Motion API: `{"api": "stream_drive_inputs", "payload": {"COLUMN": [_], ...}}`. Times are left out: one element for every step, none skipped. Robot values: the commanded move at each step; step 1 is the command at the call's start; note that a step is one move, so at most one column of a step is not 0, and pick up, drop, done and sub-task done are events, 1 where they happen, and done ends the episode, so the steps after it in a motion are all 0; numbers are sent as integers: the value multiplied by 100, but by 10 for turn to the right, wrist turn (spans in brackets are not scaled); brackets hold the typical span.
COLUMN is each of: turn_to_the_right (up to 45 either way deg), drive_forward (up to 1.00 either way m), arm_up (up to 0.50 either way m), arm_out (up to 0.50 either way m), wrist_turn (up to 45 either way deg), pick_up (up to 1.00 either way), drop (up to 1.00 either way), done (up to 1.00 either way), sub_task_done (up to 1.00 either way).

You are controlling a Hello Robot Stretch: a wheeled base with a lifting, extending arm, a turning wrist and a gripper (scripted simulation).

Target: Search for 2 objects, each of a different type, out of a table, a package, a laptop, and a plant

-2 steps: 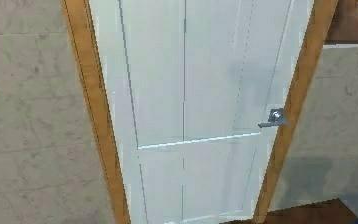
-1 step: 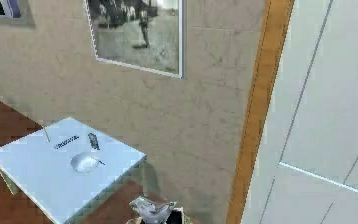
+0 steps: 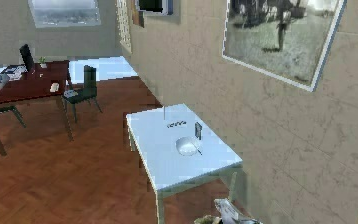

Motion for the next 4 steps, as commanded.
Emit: {"api": "stream_drive_inputs", "payload": {"turn_to_the_right": [0, -210, 0, -30], "drive_forward": [0, 0, 100, 0], "arm_up": [0, 0, 0, 0], "arm_out": [0, 0, 0, 0], "wrist_turn": [0, 0, 0, 0], "pick_up": [0, 0, 0, 0], "drop": [0, 0, 0, 0], "done": [0, 0, 0, 0], "sub_task_done": [100, 0, 0, 0]}}
